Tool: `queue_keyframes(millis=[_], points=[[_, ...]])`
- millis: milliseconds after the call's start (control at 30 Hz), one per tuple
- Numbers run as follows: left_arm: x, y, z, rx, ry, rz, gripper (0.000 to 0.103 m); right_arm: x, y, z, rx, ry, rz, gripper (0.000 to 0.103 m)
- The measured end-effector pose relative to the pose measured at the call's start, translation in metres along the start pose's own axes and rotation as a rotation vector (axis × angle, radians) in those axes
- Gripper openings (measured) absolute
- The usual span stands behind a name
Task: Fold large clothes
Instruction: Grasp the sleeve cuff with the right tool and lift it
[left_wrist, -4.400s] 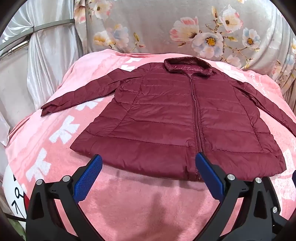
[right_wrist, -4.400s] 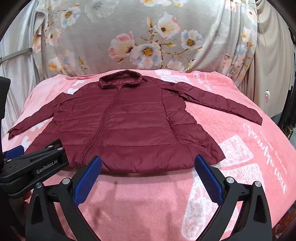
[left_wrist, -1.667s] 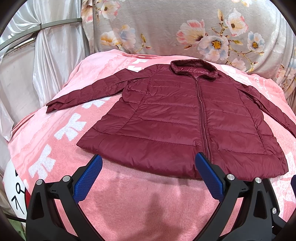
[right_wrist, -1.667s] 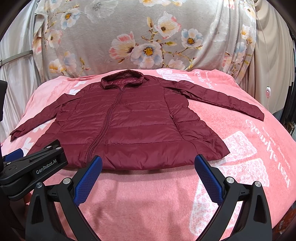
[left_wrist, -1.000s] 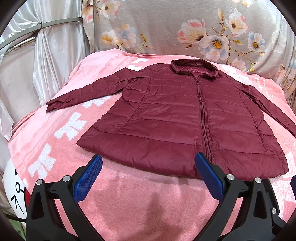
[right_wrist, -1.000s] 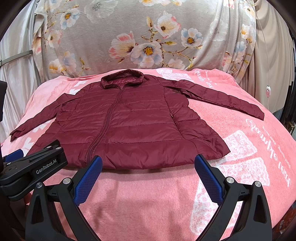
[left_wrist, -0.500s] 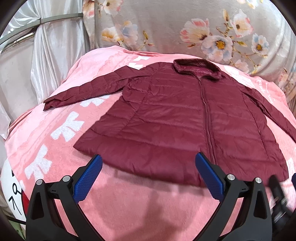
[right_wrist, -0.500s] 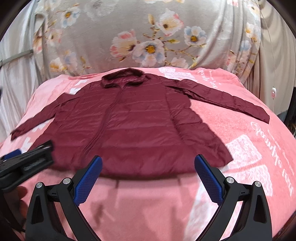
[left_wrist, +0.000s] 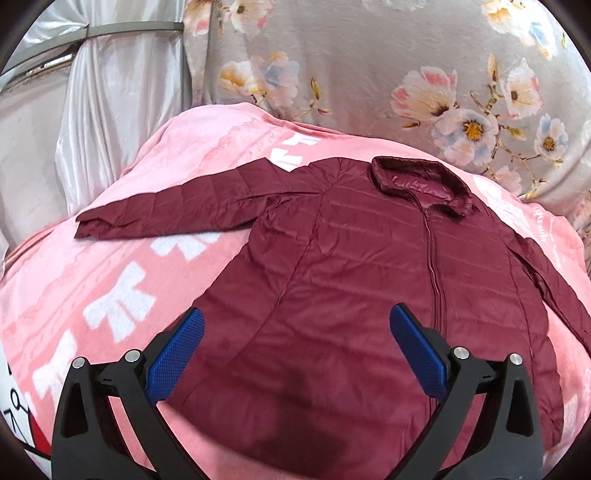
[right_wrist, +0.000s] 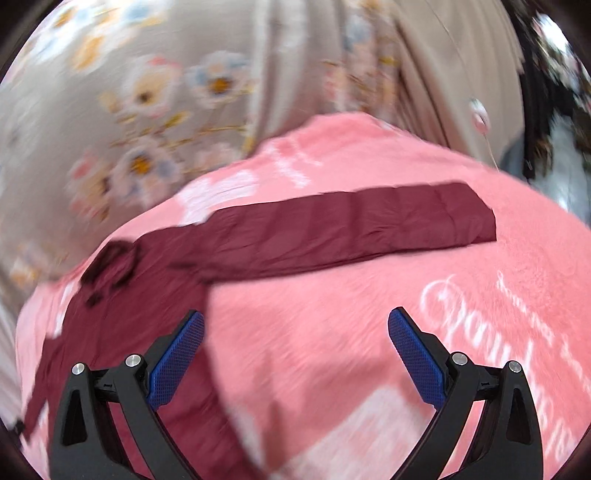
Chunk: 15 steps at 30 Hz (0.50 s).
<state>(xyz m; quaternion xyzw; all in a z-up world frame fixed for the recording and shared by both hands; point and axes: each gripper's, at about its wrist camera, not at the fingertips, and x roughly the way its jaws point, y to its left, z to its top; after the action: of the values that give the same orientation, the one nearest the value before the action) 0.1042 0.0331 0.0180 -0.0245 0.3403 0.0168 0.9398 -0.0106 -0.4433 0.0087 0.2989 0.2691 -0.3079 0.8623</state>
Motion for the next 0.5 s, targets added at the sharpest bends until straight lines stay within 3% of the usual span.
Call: queue_keyframes(millis=[233, 500], points=[[0.039, -0.022, 0.007, 0.037, 0.034, 0.029, 0.098, 0.059, -0.071, 0.037, 0.172, 0.003, -0.129, 0.088], [0.069, -0.035, -0.005, 0.06, 0.082, 0.062, 0.098, 0.082, -0.105, 0.048, 0.255, -0.012, -0.203, 0.076]])
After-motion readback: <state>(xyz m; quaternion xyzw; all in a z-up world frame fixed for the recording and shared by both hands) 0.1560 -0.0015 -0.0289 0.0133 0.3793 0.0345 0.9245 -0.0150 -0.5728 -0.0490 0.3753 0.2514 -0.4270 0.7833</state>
